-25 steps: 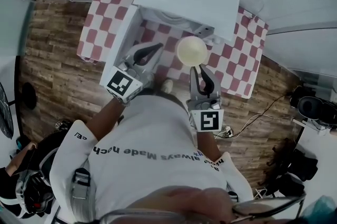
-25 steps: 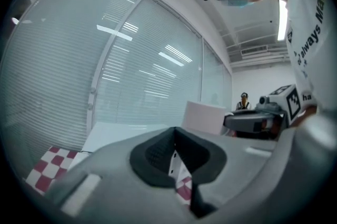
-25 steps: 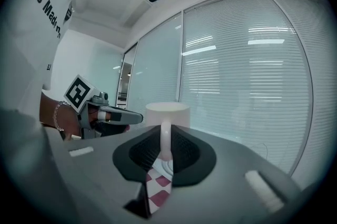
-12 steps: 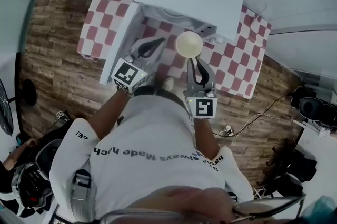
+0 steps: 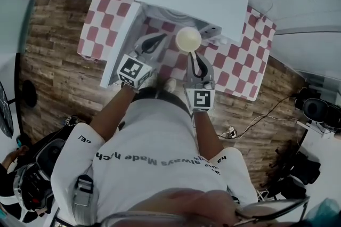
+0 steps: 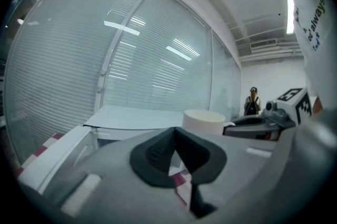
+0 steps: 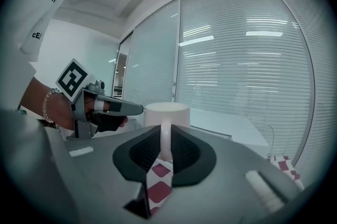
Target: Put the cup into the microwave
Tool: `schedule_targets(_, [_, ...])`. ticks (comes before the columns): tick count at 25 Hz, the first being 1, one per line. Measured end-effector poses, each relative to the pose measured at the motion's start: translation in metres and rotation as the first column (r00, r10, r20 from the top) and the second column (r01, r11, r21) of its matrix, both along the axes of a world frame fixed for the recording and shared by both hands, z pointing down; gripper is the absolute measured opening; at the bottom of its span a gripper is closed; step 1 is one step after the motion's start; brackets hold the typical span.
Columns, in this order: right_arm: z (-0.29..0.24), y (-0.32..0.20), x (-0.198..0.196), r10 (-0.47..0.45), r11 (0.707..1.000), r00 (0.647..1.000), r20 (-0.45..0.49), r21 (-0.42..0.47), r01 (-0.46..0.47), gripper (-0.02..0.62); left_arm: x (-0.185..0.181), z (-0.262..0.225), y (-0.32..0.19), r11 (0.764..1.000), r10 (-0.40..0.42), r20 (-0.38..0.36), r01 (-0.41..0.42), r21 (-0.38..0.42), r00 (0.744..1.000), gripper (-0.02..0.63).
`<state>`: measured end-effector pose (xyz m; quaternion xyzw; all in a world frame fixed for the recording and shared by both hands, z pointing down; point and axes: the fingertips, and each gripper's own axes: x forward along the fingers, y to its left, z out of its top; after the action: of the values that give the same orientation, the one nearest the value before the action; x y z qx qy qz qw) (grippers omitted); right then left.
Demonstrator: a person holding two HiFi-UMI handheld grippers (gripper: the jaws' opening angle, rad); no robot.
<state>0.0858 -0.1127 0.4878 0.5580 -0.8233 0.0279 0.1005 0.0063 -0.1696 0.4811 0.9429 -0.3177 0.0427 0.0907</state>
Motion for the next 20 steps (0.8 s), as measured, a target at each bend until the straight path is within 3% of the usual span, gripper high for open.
schedule_targets(20, [0.072,-0.064,0.000,0.032,0.996,0.999,-0.031,-0.079,-0.034,0.041,0.008,0.071,-0.056,0.999,-0.034,0.040,0.035,-0.022,0.999,0.003])
